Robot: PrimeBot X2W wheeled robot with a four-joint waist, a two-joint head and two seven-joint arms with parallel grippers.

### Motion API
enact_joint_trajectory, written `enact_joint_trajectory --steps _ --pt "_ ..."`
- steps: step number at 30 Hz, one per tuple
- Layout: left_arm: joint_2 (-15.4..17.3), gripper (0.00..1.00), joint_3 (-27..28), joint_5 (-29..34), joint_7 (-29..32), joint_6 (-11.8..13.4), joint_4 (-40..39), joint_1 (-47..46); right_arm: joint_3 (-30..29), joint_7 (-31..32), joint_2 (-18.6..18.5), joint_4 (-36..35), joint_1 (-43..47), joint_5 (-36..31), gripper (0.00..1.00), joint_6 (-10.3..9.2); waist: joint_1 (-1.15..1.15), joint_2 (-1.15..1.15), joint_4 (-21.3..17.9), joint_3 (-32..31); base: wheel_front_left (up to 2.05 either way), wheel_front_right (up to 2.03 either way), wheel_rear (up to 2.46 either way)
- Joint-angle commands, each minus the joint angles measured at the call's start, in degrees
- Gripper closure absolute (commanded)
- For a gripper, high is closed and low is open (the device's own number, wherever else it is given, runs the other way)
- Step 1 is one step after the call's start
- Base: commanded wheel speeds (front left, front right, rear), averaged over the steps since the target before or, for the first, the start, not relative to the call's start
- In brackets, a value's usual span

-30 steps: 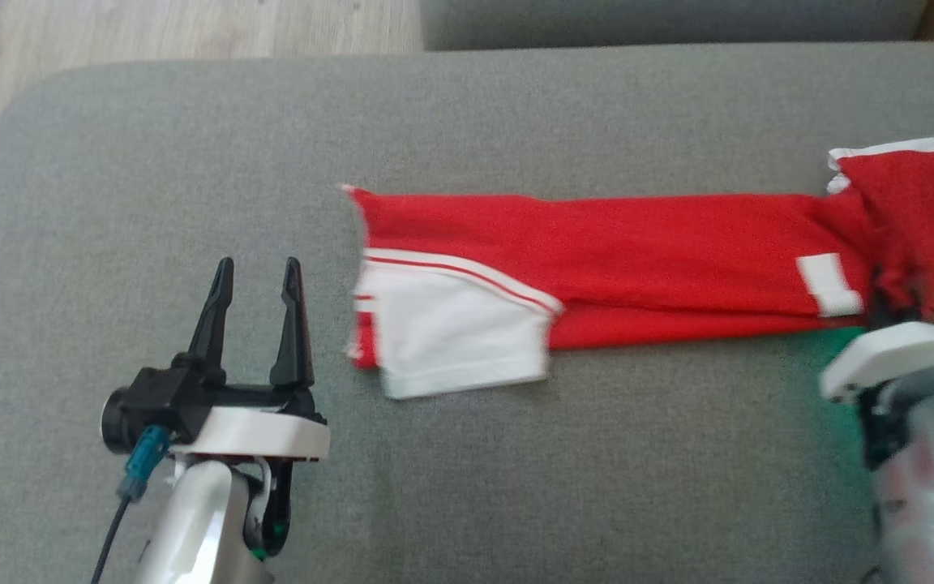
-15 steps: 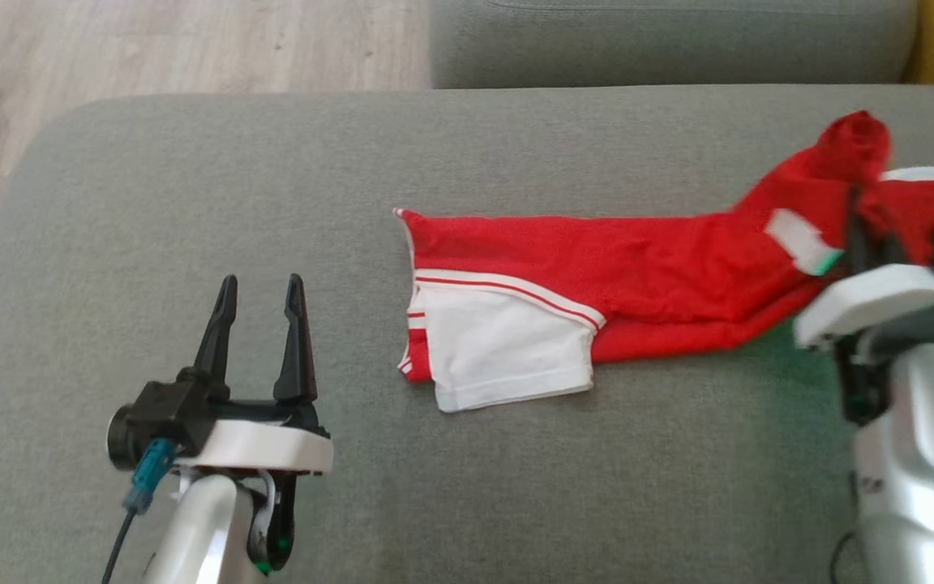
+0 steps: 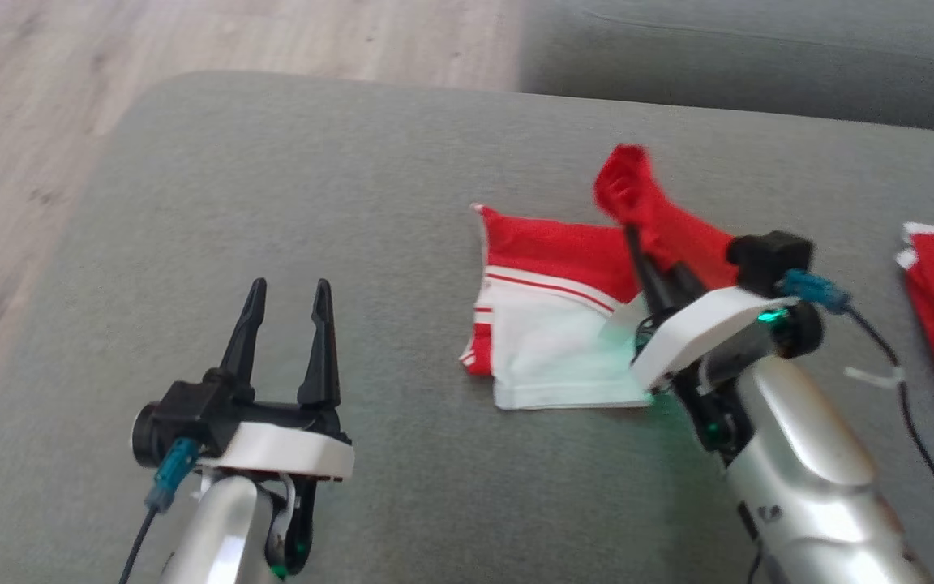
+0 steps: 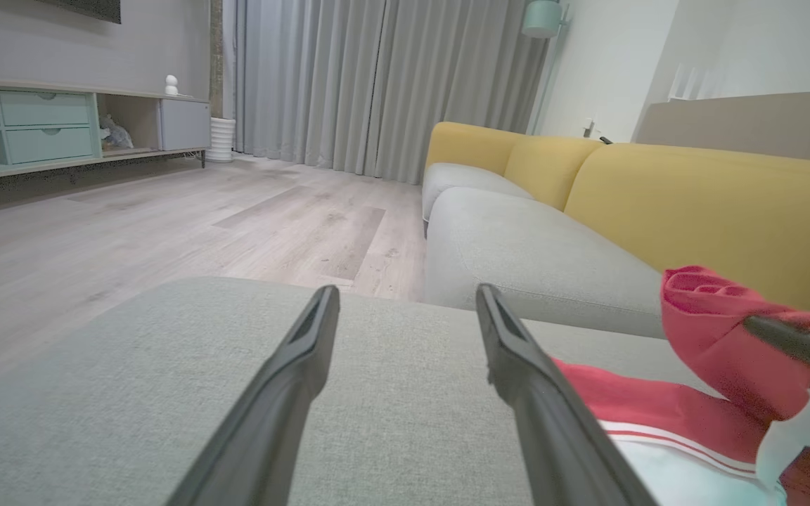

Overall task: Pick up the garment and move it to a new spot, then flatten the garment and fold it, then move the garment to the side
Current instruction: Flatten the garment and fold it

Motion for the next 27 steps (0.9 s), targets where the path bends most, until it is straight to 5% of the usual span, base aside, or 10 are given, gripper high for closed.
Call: enact_joint_trajectory --steps 1,17,18,27 --pt "0.3 0.0 1.3 -0.4 -0.3 0.3 -1.5 -2.4 2.2 -1.0 0.6 -1.1 -3.1 0.9 1.0 -0.04 0.0 0.0 1.8 0.2 0.0 0.0 0.0" --pt "0.3 0.0 0.0 -1.2 -0.3 0.8 -1.5 -2.9 17.7 -5.2 0.6 12.4 -6.6 8.9 1.0 -0.04 0.0 0.0 5.8 2.2 0.0 0.0 0.0" --pt "0.3 0.0 0.0 -1.2 -0.3 0.9 -1.4 -2.9 18.7 -5.5 0.6 12.5 -6.7 9.1 0.0 -0.04 0.0 0.0 5.7 2.2 0.0 0.0 0.0" --pt "0.3 0.0 0.7 -0.9 -0.3 1.0 -1.3 -2.9 27.6 -7.7 0.6 6.6 -7.6 17.0 0.0 -0.04 0.0 0.0 3.2 1.8 0.0 0.0 0.0"
